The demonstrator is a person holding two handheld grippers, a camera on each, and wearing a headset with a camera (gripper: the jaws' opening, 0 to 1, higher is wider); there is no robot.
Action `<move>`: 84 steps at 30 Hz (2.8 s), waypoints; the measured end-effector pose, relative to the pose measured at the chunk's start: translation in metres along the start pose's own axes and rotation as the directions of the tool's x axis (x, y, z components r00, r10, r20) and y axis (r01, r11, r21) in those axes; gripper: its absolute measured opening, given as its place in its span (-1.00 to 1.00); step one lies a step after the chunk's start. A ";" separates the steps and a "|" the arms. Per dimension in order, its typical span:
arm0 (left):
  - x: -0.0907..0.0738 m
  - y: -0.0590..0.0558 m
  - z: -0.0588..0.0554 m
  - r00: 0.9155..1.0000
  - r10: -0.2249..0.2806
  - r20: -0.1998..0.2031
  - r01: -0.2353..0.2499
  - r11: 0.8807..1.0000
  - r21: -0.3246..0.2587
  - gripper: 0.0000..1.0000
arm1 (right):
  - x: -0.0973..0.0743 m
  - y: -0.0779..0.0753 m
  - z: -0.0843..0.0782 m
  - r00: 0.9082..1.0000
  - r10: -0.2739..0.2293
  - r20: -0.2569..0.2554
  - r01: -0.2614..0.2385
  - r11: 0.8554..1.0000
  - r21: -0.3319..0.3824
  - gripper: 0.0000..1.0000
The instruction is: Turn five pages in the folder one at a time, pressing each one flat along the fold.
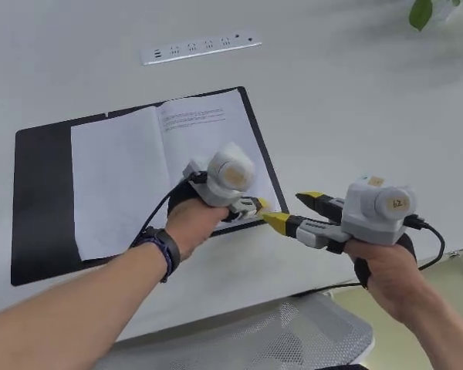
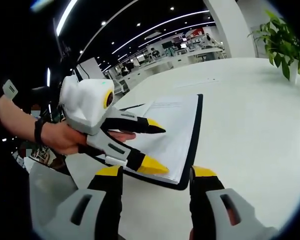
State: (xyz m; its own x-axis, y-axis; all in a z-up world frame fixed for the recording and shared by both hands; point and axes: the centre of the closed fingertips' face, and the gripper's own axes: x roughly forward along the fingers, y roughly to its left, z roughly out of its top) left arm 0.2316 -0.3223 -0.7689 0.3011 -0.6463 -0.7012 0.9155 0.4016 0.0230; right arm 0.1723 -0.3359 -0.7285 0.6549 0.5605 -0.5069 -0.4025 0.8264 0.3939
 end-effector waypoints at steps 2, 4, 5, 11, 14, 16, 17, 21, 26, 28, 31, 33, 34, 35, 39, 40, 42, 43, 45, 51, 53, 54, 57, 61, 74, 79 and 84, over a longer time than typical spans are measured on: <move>0.003 -0.006 0.003 1.000 -0.019 0.009 0.019 1.000 -0.007 0.15 | 0.000 -0.001 0.000 1.000 -0.001 0.003 0.001 1.000 0.003 0.04; 0.005 -0.008 0.003 1.000 -0.028 0.007 0.028 1.000 -0.012 0.18 | -0.001 -0.001 0.000 1.000 -0.003 0.002 0.003 1.000 0.004 0.04; 0.006 -0.009 0.002 0.999 -0.037 0.008 0.037 0.999 -0.025 0.19 | -0.002 -0.002 0.000 1.000 -0.004 0.003 0.004 1.000 0.005 0.03; 0.012 -0.012 -0.011 0.999 -0.036 -0.039 0.037 0.999 0.022 0.22 | -0.006 -0.006 0.000 1.000 -0.015 0.014 0.015 1.000 0.018 0.01; 0.011 -0.012 -0.010 0.999 -0.040 -0.033 0.040 0.999 0.012 0.23 | -0.006 -0.008 0.000 1.000 -0.019 0.015 0.019 1.000 0.023 0.00; 0.010 -0.011 -0.009 0.998 -0.047 -0.029 0.047 0.999 -0.001 0.22 | -0.006 -0.008 0.001 1.000 -0.019 0.021 0.018 0.999 0.028 -0.01; 0.010 -0.010 -0.009 0.998 -0.057 -0.019 0.056 0.998 -0.025 0.22 | -0.006 -0.008 0.001 1.000 -0.018 0.023 0.017 0.999 0.031 -0.01; 0.009 -0.009 -0.007 0.996 -0.094 -0.003 0.093 0.993 -0.075 0.23 | -0.004 -0.007 0.001 1.000 -0.015 0.024 0.014 0.999 0.033 -0.02; 0.008 -0.014 -0.005 0.993 -0.116 0.004 0.116 0.988 -0.104 0.32 | -0.001 -0.003 0.002 1.000 -0.005 0.022 0.004 1.000 0.031 -0.01; 0.009 -0.013 -0.005 0.995 -0.100 0.005 0.100 0.989 -0.108 0.31 | 0.000 -0.002 0.002 1.000 -0.003 0.020 0.002 1.000 0.031 -0.01; 0.010 -0.010 -0.003 0.996 -0.084 0.014 0.085 0.988 -0.132 0.26 | 0.000 -0.003 0.003 1.000 -0.005 0.024 0.005 0.999 0.031 -0.05; 0.010 -0.010 -0.003 0.996 -0.084 0.015 0.085 0.987 -0.134 0.25 | -0.001 -0.003 0.002 1.000 -0.004 0.024 0.003 0.999 0.034 -0.03; 0.010 -0.009 -0.004 0.997 -0.076 0.008 0.077 0.990 -0.115 0.22 | -0.001 -0.004 0.002 1.000 -0.005 0.022 0.005 1.000 0.030 -0.03; 0.010 -0.005 -0.007 0.999 -0.054 -0.009 0.053 0.996 -0.067 0.18 | -0.002 -0.005 0.002 1.000 -0.006 0.019 0.006 1.000 0.027 -0.03; 0.011 -0.007 -0.008 0.999 -0.048 -0.013 0.048 0.998 -0.030 0.12 | -0.003 -0.006 0.002 1.000 -0.010 0.024 0.009 0.999 0.031 -0.02; 0.011 -0.007 -0.009 0.999 -0.046 -0.013 0.045 0.999 -0.024 0.12 | -0.003 -0.006 0.003 1.000 -0.012 0.026 0.011 0.999 0.033 -0.02; 0.011 -0.006 -0.009 0.999 -0.042 -0.006 0.042 0.999 -0.021 0.12 | -0.003 -0.006 0.004 1.000 -0.011 0.026 0.011 0.999 0.033 -0.02; 0.012 -0.006 -0.009 0.999 -0.042 -0.002 0.042 0.999 -0.018 0.12 | -0.002 -0.006 0.004 1.000 -0.009 0.025 0.008 0.999 0.031 -0.02; 0.011 -0.005 -0.009 0.999 -0.048 0.009 0.048 0.999 -0.021 0.10 | 0.001 -0.007 0.005 1.000 -0.002 0.018 0.002 1.000 0.024 -0.02; 0.009 0.003 -0.004 0.996 -0.066 0.052 0.073 0.987 -0.140 -0.03 | 0.018 -0.016 0.018 0.999 0.027 0.029 -0.028 0.999 0.033 -0.07; 0.008 0.009 -0.006 0.997 -0.056 0.050 0.063 0.988 -0.144 -0.12 | 0.027 -0.018 0.023 0.998 0.049 0.039 -0.052 0.997 0.061 -0.08; 0.008 0.009 -0.006 0.997 -0.061 0.053 0.068 0.987 -0.146 -0.14 | 0.030 -0.018 0.025 0.998 0.054 0.042 -0.057 0.996 0.069 -0.08; 0.006 0.005 -0.007 0.996 -0.068 0.050 0.074 0.988 -0.134 -0.11 | 0.041 -0.019 0.029 0.996 0.075 0.042 -0.078 0.993 0.086 -0.12; 0.004 0.005 -0.007 0.996 -0.070 0.055 0.077 0.987 -0.144 -0.10 | 0.053 -0.011 0.035 0.991 0.127 0.045 -0.131 0.986 0.107 -0.19; -0.006 0.008 -0.011 0.995 -0.074 0.065 0.085 0.979 -0.183 -0.09 | 0.056 0.006 0.041 0.983 0.168 0.070 -0.177 0.973 0.147 -0.48; -0.008 0.006 -0.012 0.994 -0.083 0.071 0.095 0.976 -0.195 -0.06 | 0.051 0.007 0.041 0.982 0.171 0.081 -0.183 0.969 0.165 -0.63; -0.010 0.005 -0.014 0.994 -0.088 0.067 0.099 0.977 -0.191 -0.05 | 0.052 0.005 0.040 0.979 0.186 0.087 -0.200 0.960 0.195 -0.71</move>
State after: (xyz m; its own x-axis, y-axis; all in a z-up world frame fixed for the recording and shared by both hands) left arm 0.2298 -0.3046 -0.7722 0.2366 -0.7208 -0.6515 0.8729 0.4521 -0.1833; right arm 0.2296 -0.3052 -0.7221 0.6215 0.6976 -0.3565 -0.3925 0.6711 0.6289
